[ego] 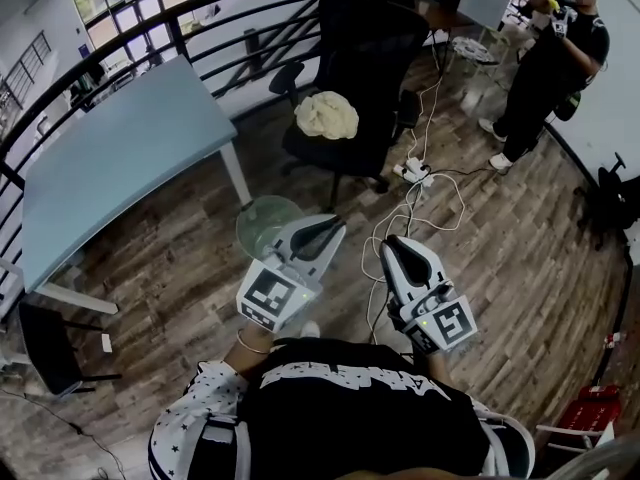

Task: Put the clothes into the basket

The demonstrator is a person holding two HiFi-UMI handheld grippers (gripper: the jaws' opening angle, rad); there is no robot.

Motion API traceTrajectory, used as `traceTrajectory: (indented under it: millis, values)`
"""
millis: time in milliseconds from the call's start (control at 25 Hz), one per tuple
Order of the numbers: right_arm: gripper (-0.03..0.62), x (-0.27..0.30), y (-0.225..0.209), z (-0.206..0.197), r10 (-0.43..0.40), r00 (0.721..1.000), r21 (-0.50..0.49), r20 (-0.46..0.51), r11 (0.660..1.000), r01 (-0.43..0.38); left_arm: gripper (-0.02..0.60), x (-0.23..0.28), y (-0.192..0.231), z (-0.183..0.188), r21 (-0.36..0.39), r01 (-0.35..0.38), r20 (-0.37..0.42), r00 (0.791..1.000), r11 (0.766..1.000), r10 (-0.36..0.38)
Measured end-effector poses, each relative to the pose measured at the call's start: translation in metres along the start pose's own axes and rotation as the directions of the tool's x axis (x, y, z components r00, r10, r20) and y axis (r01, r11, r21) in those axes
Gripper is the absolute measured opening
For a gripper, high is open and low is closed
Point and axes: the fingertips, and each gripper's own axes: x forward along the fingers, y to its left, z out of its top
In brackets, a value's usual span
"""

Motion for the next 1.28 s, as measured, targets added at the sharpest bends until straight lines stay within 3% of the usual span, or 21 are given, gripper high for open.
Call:
traceTrajectory:
  millis: [600,1000,1280]
  values:
    - [0.034,0.06,-0.004,-0.018,-0.029,0.999,-0.05,-0.031,0.998,0.027,0.018,-0.004,0.064,-0.014,-0.02,0.019,0.027,0.999,1.0,-0.018]
    - [0.034,0.074,-0.007,-0.026,-0.058,0.994,-0.08,-0.093,0.995,0.051,0.018,-0.002,0.08,-0.028,-0.067,0.045,0.036,0.998,0.997,-0.043]
    - [0.034,0.081,-0.025,-0.029,-0.047,0.996,-0.067,-0.082,0.997,0.042,0.018,0.012,0.089,-0.033,-0.073,0.02,0.02,1.0,0.997,-0.018]
